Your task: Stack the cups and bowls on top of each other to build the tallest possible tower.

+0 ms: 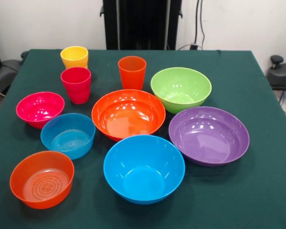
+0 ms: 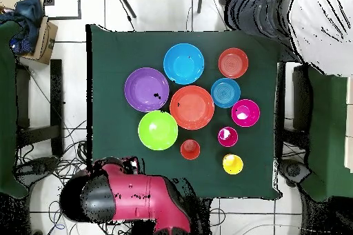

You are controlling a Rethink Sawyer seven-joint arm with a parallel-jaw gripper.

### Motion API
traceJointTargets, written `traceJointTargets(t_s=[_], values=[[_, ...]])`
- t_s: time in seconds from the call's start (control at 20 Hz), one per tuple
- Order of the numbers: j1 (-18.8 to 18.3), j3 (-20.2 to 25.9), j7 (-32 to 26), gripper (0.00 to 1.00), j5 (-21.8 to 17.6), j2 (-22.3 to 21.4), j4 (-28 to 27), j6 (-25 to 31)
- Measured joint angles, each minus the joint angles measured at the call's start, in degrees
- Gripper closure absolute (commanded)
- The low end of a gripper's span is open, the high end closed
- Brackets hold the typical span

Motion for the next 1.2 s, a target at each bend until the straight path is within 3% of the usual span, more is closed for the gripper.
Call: traceJointTargets(t_s=[0.4,1.2], values=[[4.4,-1.2,5.8,0.0,0.0,6.2,-4.0,-4.9],[9.4,-5.6,13.1,0.0,-0.1,16.1,-11.0,-5.1]])
